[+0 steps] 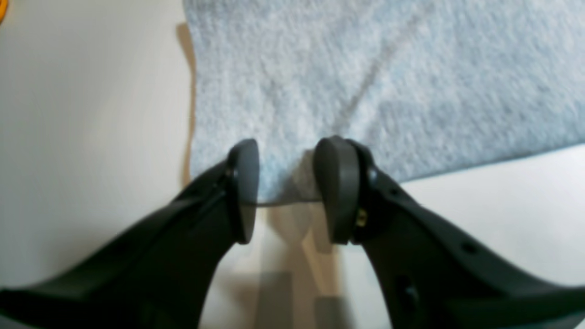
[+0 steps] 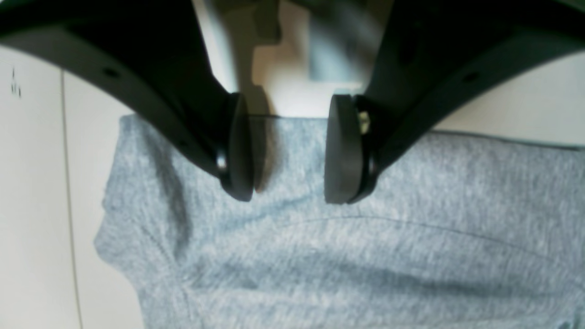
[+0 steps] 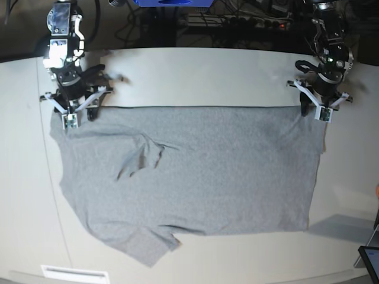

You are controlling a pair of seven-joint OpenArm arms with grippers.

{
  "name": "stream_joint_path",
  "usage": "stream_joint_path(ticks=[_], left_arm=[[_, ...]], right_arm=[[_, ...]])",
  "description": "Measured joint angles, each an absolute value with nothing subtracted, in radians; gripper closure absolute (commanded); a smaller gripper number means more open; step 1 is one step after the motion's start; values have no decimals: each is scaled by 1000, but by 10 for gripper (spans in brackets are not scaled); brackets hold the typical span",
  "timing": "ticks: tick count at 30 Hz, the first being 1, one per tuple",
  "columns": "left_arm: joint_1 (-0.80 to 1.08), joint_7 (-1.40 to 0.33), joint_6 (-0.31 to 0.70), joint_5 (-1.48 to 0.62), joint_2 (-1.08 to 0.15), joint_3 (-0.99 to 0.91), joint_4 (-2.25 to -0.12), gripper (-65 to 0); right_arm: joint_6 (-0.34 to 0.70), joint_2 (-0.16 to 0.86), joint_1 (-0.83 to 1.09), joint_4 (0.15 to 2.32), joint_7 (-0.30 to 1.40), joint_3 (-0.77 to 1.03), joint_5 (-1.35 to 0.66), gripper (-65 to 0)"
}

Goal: Fold the T-shirt properly
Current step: 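Drag the shirt's shoulder edge with both grippers toward the robot, then hold the grey shirt's shoulder edge steady with both grippers, smoothing it flat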

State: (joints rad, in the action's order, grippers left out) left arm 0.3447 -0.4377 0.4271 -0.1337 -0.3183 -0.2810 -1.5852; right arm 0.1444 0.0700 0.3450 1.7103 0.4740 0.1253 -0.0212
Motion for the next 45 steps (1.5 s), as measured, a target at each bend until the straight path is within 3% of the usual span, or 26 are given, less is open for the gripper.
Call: stream_joint_path(ticks=[20,26,30,35,45], left_arm=[[477,-428,427,-153,-299,-352,-1651,-239],[503,-474,434,-131,-275,-390,-1781,-239],[450,-479,436,-139,-236,-395,-1874,-239],[311,-646,429,-131,-212,-402,-1865,-239],[183,-706,431,-131,-194,-393,-1798,-239]], right_arm=[[147,30,472,1797,479,204,-22,-251],[147,30,471,1805,491,204,-22,-251],[147,30,471,1836,530,205,-17,-251],[147,35,428,1843,596,205,-16,-251],[147,35,406,1873,607,205,-15,-251]])
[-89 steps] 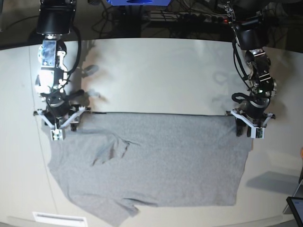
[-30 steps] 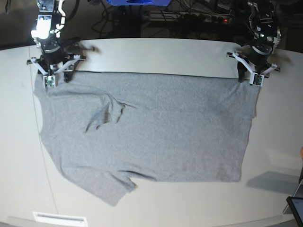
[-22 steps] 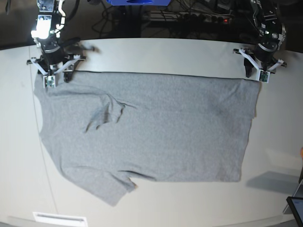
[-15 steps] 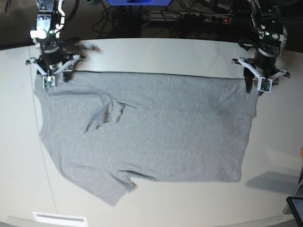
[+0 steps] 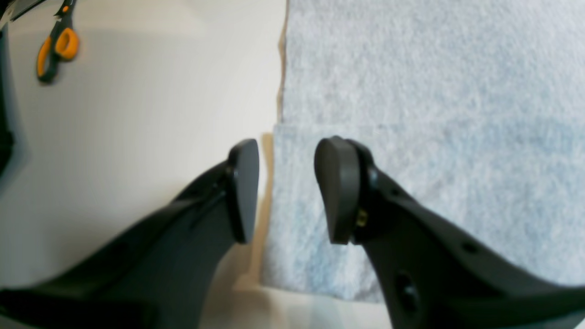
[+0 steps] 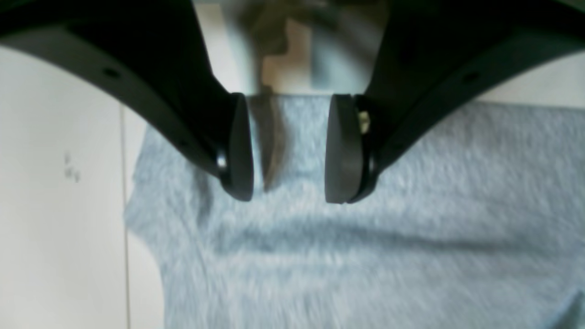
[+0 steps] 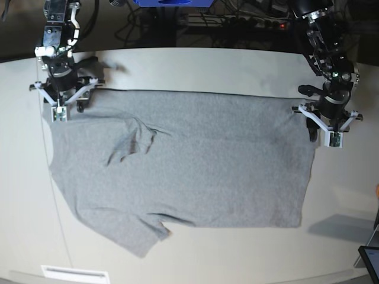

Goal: Fold the T-shirt properly
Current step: 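Hold the grey shirt's shoulder edge steady with both grippers, smoothing it flat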

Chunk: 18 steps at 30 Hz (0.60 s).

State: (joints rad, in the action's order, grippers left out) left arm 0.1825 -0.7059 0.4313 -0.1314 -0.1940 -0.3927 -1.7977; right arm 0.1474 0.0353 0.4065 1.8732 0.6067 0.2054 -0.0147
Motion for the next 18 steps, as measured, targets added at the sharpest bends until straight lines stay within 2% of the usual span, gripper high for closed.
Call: stream_joint_path(ticks=[4,11,18], left_arm=[[163,-704,431,-128,-194,-393,-1718,-239],[145,-703,431,-128,-192,-392,-1629,-239],[159,-702,431,-128,-196,-392,-1613,-239]], right_arm=[[147,35,345,1884,680,207,-15,-251],[148,35,286,1830,701,207,-17,-251],[145,35,289,1748,652,207,-18,-251]])
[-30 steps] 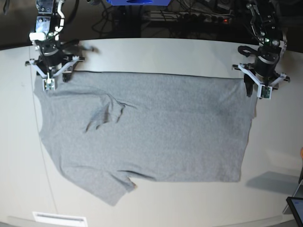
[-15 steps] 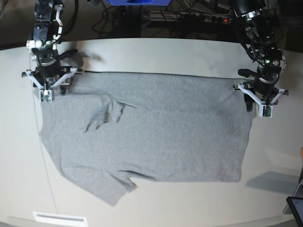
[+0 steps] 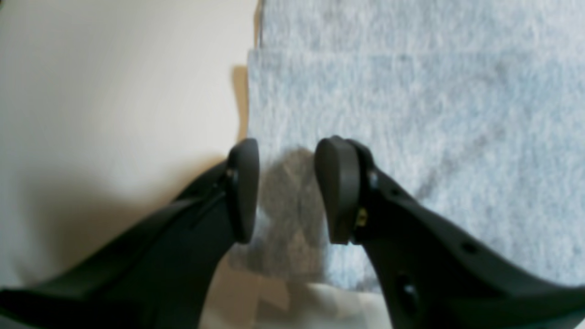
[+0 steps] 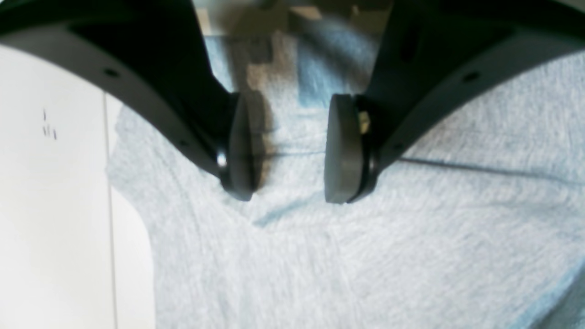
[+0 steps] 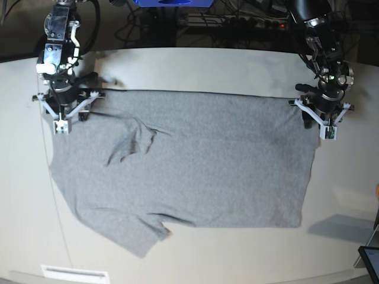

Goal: Fold the T-shirt properly
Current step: 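Hold the grey shirt's shoulder edge steady with both grippers, smoothing it flat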

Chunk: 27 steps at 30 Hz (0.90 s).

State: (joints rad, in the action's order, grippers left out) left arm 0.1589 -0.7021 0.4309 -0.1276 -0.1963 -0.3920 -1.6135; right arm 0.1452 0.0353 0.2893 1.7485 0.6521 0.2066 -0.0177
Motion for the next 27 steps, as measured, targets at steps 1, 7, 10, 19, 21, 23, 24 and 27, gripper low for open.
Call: stream_joint_path(ticks=[1,7,10,19,21,23,24,27], left_arm=[[167,-700,430,-128,-197,-392,-1612,-239],[216,-684,430,-132,-200,-392,-1612,-239],[233,-670,430,-135,-200,-395,-1613,-239],[306,-636,430,-157,-220,-400,-1631,-239],[320,-630,430,-159,-220,-401,-1635,-239],[340,-628,427,-160,-225,-400,-1648,-239],[355,-631,427,-159,-228,-400,-1658,-239],[410,-642,427,-156,-229,-402,-1704,-239]], right_arm=[[145,36,294,1748,650,207,-18,-251],[145,36,314,1749,629,207,-19,-251],[145,36,319,1751,623,207,-19,-251],[145,38,359,1763,599,207,-23,-251],[145,38,373,1765,587,207,-24,-251],[145,38,392,1765,552,207,-27,-251],[145,38,401,1765,541,207,-27,-251],[145,38,422,1770,530,207,-30,-251]])
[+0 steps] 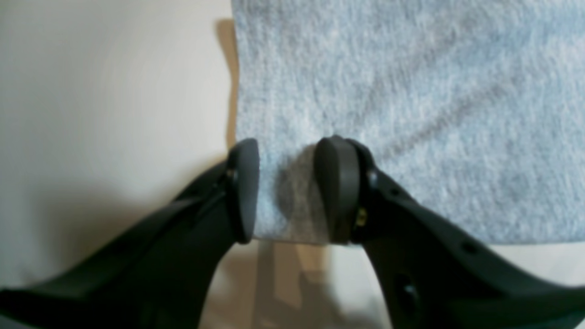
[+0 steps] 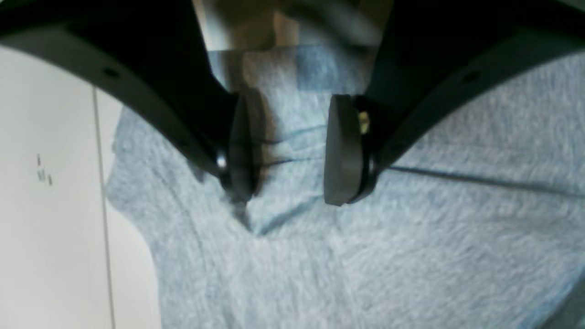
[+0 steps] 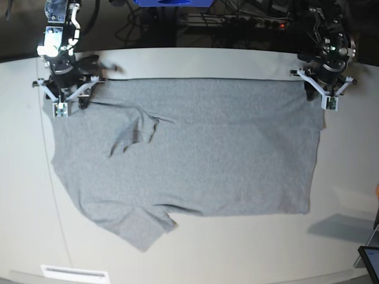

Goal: Fold the T-shirt properly
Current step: 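Hold the grey shirt's shoulder edge steady with both grippers, smoothing it flat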

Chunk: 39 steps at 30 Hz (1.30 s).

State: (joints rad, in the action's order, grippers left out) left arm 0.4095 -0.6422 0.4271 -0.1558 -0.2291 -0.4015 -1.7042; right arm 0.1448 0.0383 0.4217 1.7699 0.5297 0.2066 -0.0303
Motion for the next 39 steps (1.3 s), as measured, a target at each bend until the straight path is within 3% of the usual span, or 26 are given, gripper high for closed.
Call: stream_joint_path(ticks=[16,39], left_arm=[[522,-555,423,-151,-227,-403,-1736,-239],[533,-553,422,-155,-227,-403,-1743,-239]], right_arm=[[145,38,507,1835,536,207,-30,-251],[146,38,514,1857,567,207,-25,-251]])
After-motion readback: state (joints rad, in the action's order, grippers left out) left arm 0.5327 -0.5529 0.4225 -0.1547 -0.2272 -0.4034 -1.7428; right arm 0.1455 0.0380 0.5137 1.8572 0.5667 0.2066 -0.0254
